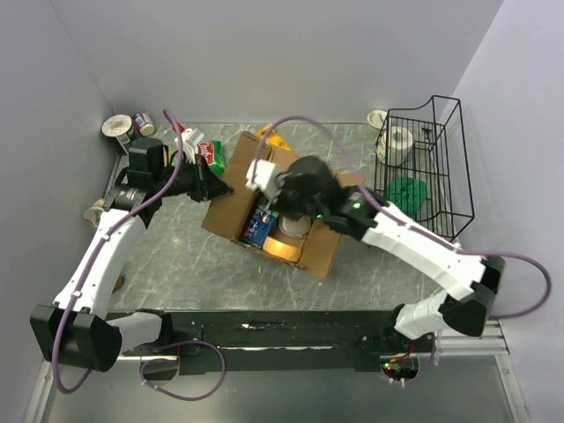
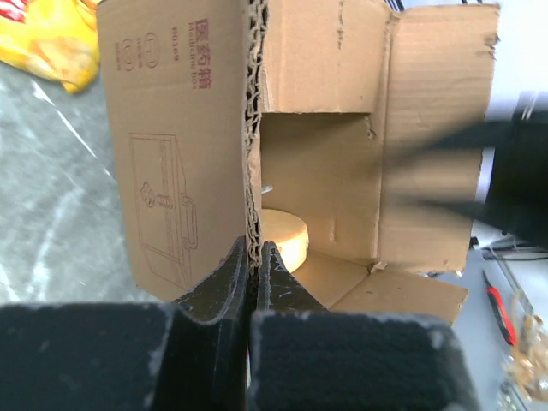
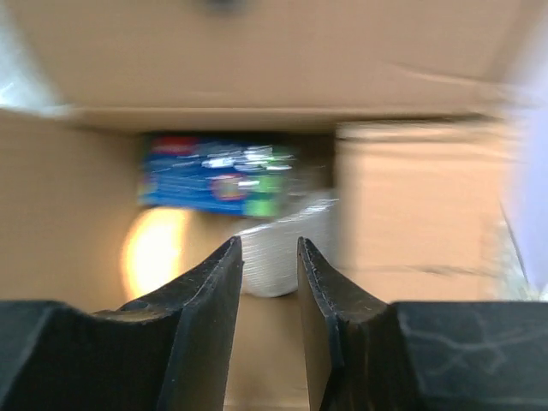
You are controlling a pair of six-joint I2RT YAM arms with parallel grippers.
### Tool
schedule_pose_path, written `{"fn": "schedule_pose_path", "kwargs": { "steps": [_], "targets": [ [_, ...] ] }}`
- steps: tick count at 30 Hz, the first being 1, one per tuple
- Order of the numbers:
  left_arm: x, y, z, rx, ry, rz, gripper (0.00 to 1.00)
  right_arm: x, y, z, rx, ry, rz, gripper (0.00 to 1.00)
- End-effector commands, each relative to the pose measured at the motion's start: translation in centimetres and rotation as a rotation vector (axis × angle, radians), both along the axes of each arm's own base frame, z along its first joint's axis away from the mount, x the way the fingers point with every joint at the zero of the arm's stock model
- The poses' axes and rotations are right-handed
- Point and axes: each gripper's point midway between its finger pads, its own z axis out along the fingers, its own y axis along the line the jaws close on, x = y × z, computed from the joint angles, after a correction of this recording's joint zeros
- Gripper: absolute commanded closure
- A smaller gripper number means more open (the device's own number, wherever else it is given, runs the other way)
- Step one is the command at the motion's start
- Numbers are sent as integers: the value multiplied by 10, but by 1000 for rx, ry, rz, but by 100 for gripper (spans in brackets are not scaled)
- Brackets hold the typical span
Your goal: Unpack the express box
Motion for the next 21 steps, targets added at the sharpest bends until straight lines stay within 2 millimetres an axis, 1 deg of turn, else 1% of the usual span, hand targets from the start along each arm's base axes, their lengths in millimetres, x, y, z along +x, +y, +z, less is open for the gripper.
{"fn": "schedule_pose_path", "kwargs": {
  "steps": [1, 2, 3, 4, 6, 9, 10, 11, 12, 13, 15, 16, 17, 18, 19, 21],
  "targets": [
    [-19, -9, 26, -70, -74, -80, 99, 15, -8, -13, 28, 26, -50, 62],
    [-19, -9, 24, -75, -67, -79, 99, 15, -9, -27, 4, 53, -53, 62],
    [-20, -10, 24, -84, -60, -81, 99, 17, -10, -36, -7, 69, -64, 62],
    [-20, -11, 21, -88, -52, -84, 99, 20, -8, -49, -22, 95, -77, 62],
    [-21, -11, 20, -92, -39, -86, 99, 20, -5, -63, -12, 145, -89, 62],
    [-25, -13, 12, -98, -16, -111, 99, 24, -1, -79, -9, 170, -112, 60],
    [-28, -14, 9, -105, -4, -127, 99, 25, 0, -87, -20, 183, -116, 55],
    [-29, -15, 5, -110, 12, -138, 99, 24, 1, -95, -31, 196, -116, 53],
    [-33, -17, 4, -122, 24, -155, 99, 27, 2, -100, -33, 202, -131, 47],
    [-33, -17, 0, -122, 31, -161, 99, 30, 2, -111, -45, 217, -146, 41],
    [-35, -18, -5, -120, 40, -180, 99, 29, 2, -126, -47, 283, -162, 29],
    [-35, -18, -9, -117, 50, -184, 99, 31, 1, -143, -76, 321, -178, 27],
    [-35, -18, -12, -114, 55, -186, 99, 34, 0, -149, -81, 346, -196, 26],
    [-35, -18, -12, -111, 51, -193, 99, 34, -1, -156, -93, 371, -199, 26],
    [-35, -18, -13, -112, 55, -196, 99, 29, 1, -171, -109, 427, -178, 28],
    [-33, -18, -13, -111, 50, -193, 99, 28, -3, -184, -107, 495, -184, 38]
  ]
}}
